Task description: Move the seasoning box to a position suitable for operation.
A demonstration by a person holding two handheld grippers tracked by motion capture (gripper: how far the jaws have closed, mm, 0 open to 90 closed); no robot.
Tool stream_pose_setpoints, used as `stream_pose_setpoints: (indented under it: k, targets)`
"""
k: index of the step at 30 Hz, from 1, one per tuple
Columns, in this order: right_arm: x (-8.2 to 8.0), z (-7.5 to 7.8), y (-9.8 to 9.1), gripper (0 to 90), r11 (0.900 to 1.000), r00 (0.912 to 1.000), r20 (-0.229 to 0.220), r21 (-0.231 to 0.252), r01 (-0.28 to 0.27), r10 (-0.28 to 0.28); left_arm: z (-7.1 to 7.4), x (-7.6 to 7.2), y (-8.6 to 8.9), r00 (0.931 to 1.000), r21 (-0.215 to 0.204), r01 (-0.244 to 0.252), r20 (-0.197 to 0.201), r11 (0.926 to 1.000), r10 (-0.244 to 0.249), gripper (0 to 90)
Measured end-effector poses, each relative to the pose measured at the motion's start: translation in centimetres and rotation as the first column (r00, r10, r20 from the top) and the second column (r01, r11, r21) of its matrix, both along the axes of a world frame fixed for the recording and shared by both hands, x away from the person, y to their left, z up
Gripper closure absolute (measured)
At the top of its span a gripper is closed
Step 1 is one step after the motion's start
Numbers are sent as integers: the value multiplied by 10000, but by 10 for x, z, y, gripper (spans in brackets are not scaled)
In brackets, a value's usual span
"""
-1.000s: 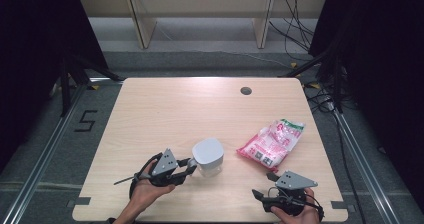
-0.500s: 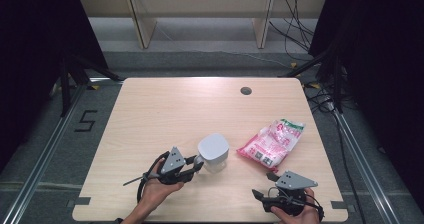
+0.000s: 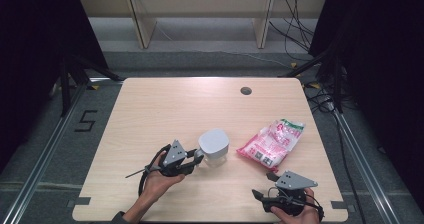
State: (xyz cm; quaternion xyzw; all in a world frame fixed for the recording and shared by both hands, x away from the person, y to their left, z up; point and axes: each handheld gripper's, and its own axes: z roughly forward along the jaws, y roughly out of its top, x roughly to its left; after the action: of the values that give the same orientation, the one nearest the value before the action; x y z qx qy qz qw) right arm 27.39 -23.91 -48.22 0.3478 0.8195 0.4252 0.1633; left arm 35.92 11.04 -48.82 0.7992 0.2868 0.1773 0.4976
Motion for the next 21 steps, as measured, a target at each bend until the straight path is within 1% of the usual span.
stream_pose_setpoints:
  k: [1,2,3,5,6,7,8,10,11,12,13,15,16,17,18,19,21]
  targets:
    - [0,0,0,270,10000,10000,-3,3,-22,22,0,1,-1,10000,-87,-70,-57,9999,69,683]
    - [0,0,0,270,10000,10000,-3,3,-22,22,0,2,-1,10000,31,-51,34,10000,51,683]
    - [1,0,0,270,9999,9999,-59,23,-102,102,0,4,-2,10000,-36,-62,-36,10000,62,683]
    - [0,0,0,269,10000,9999,-44,13,-96,96,0,5,-2,10000,-31,-61,0,10000,61,683]
    - [0,0,0,270,10000,10000,62,-9,-2,2,0,8,-1,10000,11,-51,30,10000,51,683]
    - [0,0,0,270,10000,10000,-3,12,-21,21,0,9,-1,10000,-72,-57,-63,10000,56,683]
    - [0,0,0,270,10000,10000,32,-11,-20,20,0,9,-2,10000,-87,-73,-53,9999,73,683]
    - [1,0,0,270,9999,9999,-43,20,-115,115,0,10,-1,10000,-37,-22,10,10000,22,682]
    - [0,0,0,270,10000,10000,33,1,-26,26,-1,14,1,10000,-153,9,-67,9999,-10,678]
    - [0,0,0,269,10000,10000,6,26,11,-11,-1,16,2,10000,-162,19,-20,9999,-19,677]
    - [0,0,0,270,10000,10000,-27,24,-40,40,-2,17,4,10000,-151,-81,12,9999,81,675]
    - [0,0,-1,270,10000,10000,-86,34,32,-32,-2,19,5,10000,-158,-56,41,9999,57,673]
    - [0,0,-1,269,10000,10000,26,-5,59,-59,-3,21,7,9999,-237,-123,64,9996,125,672]
    - [0,0,-1,270,10000,10000,-72,3,47,-47,-4,23,8,9998,-295,-167,45,9994,169,671]
    - [0,0,-1,270,10000,10000,-72,3,47,-47,-4,23,8,9998,-295,-167,45,9994,169,670]
    - [2,0,-1,269,9998,9996,-225,-1,-178,178,-4,25,10,9996,-262,-248,113,9993,251,669]
    - [1,-1,-1,270,10000,10000,-5,-1,-4,4,-4,27,12,9989,-296,-464,82,9985,467,669]
